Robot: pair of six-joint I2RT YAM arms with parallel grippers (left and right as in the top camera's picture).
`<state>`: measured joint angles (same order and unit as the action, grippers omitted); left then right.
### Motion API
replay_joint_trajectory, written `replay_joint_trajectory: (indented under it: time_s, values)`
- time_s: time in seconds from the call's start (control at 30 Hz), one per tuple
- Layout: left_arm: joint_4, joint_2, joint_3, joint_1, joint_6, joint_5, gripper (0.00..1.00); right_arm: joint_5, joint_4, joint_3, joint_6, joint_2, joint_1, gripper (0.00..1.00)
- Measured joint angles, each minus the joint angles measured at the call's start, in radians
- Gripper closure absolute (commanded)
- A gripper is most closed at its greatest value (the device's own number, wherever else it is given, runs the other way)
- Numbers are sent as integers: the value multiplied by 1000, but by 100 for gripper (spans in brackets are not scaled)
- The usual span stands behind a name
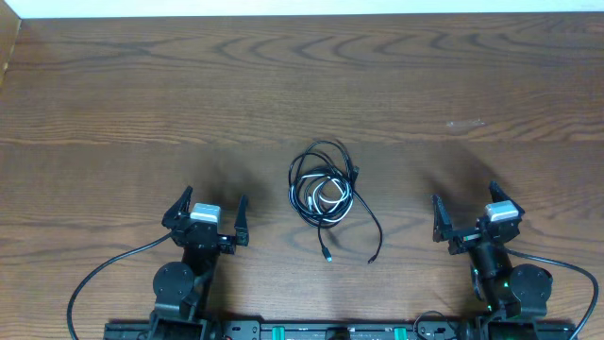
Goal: Untangle cables
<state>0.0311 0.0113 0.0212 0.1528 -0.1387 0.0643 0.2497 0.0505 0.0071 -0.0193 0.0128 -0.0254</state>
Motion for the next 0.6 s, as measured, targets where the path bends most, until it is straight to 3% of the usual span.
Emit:
replay_joint_trajectory:
  time_s: [0.4, 0.6]
  values:
    - [26, 0, 11, 0, 58, 14, 2, 0, 0, 0, 0, 0, 0, 1]
    - [193, 37, 91, 0, 91, 41, 2, 0, 0, 0, 0, 0, 0, 1]
